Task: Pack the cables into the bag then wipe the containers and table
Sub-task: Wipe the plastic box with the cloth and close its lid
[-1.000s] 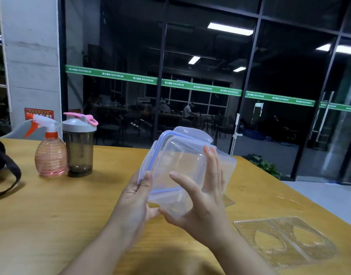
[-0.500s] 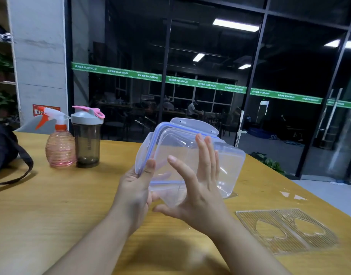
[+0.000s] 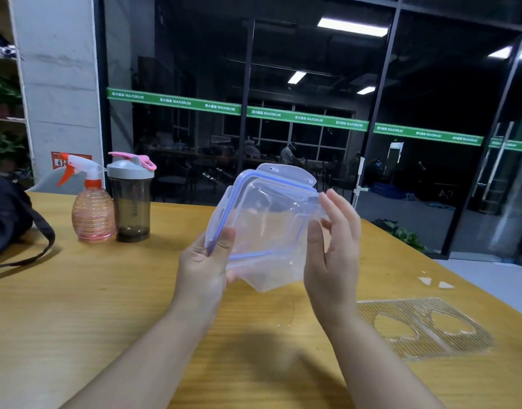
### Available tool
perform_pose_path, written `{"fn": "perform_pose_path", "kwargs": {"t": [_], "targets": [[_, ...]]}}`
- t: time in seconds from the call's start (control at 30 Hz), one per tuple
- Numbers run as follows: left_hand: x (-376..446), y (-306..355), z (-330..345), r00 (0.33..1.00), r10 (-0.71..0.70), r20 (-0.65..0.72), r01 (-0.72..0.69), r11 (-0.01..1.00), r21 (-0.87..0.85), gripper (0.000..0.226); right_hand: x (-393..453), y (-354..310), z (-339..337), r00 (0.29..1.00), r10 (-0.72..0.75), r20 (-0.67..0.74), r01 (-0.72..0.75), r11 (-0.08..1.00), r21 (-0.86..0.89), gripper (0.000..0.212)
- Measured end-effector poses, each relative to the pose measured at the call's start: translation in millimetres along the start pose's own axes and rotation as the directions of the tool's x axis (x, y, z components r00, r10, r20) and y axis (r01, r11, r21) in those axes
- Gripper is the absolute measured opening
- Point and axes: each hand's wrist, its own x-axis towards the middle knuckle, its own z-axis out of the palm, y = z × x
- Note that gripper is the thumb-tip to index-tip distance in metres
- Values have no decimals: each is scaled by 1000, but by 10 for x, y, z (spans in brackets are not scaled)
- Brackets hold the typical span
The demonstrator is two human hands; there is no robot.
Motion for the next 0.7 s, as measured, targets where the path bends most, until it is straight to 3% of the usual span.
{"fn": "perform_pose_path", "kwargs": {"t": [0.03,0.1,0.17,0.23,0.3,0.4,0.47,0.57,0.7], "targets": [[-4,10,11,1000,-2,-1,2,1000,-16,31,15,5,-26,999,49,-16,-50,998,-36,42],[5,31,13,1000,-11,-4,11,999,-48,25,37,19,-76,971,232,-59,-234,972,-35,75],[21,49,2,999,-34,-3,34,998,-56,24,54,32,-135,890,456,-21,-454,889,63,108],[34,54,-15,998,-59,9,60,997,-51,26,70,38,-181,800,594,90,-600,786,146,118],[54,63,-36,998,-59,-2,59,997,-42,25,67,87,-231,743,653,144,-668,713,212,106],[90,116,-122,994,-81,-75,76,995,-66,28,85,208,-293,683,719,129,-704,603,376,55],[93,126,-199,994,-96,-59,93,994,-52,41,91,196,-319,640,752,157,-721,516,463,35],[84,122,-279,996,-88,-33,89,996,26,86,49,150,-323,615,740,271,-749,441,495,37],[47,172,-379,995,-90,33,86,991,104,115,-38,-58,-356,581,721,377,-777,354,521,40]]}}
